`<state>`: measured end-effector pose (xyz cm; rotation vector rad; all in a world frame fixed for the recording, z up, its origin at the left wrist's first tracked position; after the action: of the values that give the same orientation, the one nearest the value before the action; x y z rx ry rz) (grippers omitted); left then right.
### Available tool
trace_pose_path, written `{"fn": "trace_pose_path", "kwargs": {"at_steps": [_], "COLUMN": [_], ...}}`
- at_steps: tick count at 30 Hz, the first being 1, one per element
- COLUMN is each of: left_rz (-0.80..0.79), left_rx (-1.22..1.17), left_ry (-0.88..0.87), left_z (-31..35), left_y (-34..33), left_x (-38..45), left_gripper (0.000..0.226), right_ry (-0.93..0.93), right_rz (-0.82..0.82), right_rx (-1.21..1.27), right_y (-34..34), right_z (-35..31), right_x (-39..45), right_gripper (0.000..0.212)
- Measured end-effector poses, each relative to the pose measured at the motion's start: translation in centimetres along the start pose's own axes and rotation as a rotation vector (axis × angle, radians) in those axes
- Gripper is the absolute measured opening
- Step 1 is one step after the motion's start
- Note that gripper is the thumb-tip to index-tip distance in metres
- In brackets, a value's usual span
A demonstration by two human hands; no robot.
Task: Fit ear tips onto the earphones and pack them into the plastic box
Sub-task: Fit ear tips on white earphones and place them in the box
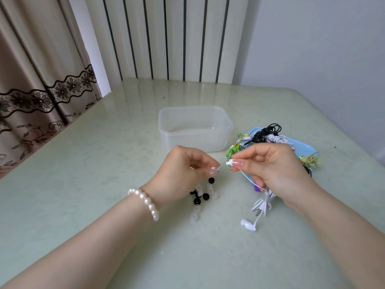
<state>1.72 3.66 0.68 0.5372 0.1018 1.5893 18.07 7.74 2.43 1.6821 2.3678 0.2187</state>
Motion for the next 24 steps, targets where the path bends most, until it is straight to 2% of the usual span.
{"fn": "trace_pose_path", "kwargs": {"at_steps": [3,5,10,15,24], "left_rz": [-0.030,-0.072,-0.106,-0.010,0.032], "left_rx": [-0.389,-0.481,-0.490,-0.504,-0.517], "left_ry": [0.100,0.128,0.131,0.139,0.138], "left_z": [0.6,0.7,0.8,0.8,0.7], "left_y": [-0.2,-0.4,-0.8,-0.6,-0.5], "left_x": [-0.2,-0.3,-0.5,-0.4,-0.4], "left_gripper": [0.016,0.020,0.022,0.021,0.014], "right_ry": [0.058,0.099,0.145,0.162,0.220], "right_rz": [-0.015,-0.028,-0.012,0.008,0.030], "right_rx": [0.000,-0.001,-0.024,-0.050,-0.072], "right_y": [-0.2,-0.2,-0.3,-0.5,-0.5], "right_z": [-0.4,-0.7,-1.3,-1.4,-1.4], "right_x": [-0.2,-0.5,-0.9,-1.0,-1.1], "right_gripper": [0.007,0.008,0.011,0.015,0.014]}}
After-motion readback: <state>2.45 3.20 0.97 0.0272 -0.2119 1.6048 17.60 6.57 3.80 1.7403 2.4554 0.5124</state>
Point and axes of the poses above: each hand's wrist, its own x-axis towards the middle knuckle, its own y-axis out of the back of the hand, z = x × y, the point moved 4 cm from there along x, towards the middle knuckle, and after that the axes turned 11 degrees about -y, right-handed, at the moved point
